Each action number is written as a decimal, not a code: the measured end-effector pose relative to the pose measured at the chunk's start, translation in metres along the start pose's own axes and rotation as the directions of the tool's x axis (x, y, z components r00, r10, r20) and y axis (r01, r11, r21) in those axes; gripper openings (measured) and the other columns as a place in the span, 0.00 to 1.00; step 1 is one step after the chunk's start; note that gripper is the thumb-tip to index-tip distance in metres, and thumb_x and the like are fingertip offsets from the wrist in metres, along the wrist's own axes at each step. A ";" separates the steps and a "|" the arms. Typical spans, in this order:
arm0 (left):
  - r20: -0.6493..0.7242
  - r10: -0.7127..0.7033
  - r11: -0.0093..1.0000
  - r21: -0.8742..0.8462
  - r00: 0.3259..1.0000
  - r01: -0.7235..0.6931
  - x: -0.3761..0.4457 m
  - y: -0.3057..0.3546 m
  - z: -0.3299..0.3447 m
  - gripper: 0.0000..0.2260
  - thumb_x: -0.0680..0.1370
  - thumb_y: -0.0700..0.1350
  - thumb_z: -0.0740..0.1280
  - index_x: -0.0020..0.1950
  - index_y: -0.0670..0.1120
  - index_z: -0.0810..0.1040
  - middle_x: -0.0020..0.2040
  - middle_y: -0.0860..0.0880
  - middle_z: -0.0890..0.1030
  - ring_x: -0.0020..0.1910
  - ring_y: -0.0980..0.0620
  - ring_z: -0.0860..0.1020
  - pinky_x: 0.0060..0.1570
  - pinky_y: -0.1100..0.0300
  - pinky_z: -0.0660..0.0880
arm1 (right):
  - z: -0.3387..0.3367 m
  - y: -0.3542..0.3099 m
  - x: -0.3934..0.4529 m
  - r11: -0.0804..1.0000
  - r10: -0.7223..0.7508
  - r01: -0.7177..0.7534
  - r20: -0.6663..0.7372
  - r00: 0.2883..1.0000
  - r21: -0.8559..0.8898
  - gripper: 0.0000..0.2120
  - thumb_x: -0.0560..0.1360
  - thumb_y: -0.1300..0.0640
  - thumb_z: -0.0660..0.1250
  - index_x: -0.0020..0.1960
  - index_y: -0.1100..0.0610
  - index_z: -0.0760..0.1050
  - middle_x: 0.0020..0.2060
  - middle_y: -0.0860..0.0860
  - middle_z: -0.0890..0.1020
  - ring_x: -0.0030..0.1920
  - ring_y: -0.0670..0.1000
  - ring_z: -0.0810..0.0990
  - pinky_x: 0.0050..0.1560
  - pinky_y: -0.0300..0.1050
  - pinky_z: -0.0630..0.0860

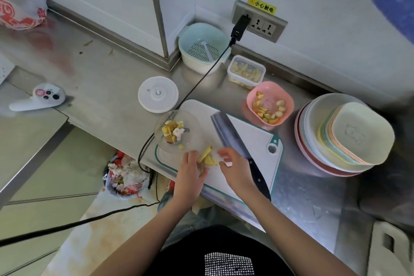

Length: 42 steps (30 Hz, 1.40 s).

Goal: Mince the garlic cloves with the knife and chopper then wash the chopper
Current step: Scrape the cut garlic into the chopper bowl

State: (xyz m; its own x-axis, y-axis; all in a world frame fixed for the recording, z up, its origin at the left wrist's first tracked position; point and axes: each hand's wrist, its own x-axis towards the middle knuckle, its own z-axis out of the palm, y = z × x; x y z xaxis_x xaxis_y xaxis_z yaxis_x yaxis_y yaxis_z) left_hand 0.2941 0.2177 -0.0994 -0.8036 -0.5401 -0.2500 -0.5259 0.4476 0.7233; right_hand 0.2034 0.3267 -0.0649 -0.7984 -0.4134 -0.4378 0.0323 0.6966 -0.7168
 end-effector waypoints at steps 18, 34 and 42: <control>-0.027 -0.049 0.969 0.240 0.998 0.054 -0.008 0.000 0.007 0.08 0.75 0.45 0.67 0.48 0.40 0.74 0.50 0.44 0.72 0.51 0.43 0.73 0.51 0.53 0.71 | 0.014 -0.011 0.012 0.881 -0.140 0.130 0.012 0.990 -0.454 0.13 0.75 0.48 0.65 0.55 0.54 0.74 0.53 0.50 0.77 0.53 0.52 0.77 0.45 0.44 0.73; -0.059 0.121 0.974 0.201 0.991 -0.107 0.005 0.007 0.008 0.04 0.77 0.39 0.67 0.47 0.39 0.75 0.45 0.43 0.74 0.38 0.42 0.76 0.32 0.53 0.70 | -0.079 0.046 0.029 0.970 0.125 -0.188 -0.339 0.932 -0.157 0.20 0.73 0.50 0.70 0.59 0.56 0.67 0.51 0.54 0.77 0.56 0.59 0.73 0.55 0.56 0.72; 0.097 0.344 0.885 0.297 0.934 -0.357 0.024 0.004 0.014 0.04 0.74 0.39 0.71 0.48 0.42 0.81 0.45 0.43 0.75 0.35 0.45 0.78 0.32 0.52 0.78 | -0.056 0.079 -0.014 0.966 0.121 -0.155 -0.169 0.978 -0.208 0.14 0.74 0.47 0.68 0.52 0.52 0.67 0.47 0.49 0.74 0.50 0.53 0.71 0.50 0.51 0.73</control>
State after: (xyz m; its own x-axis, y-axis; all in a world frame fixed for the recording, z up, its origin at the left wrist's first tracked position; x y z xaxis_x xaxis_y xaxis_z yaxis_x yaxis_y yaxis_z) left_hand 0.2694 0.2162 -0.1115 -0.9585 -0.2810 -0.0472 -0.2614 0.8012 0.5383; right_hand 0.1831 0.4201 -0.0845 -0.8786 -0.2211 -0.4232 0.0301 0.8589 -0.5113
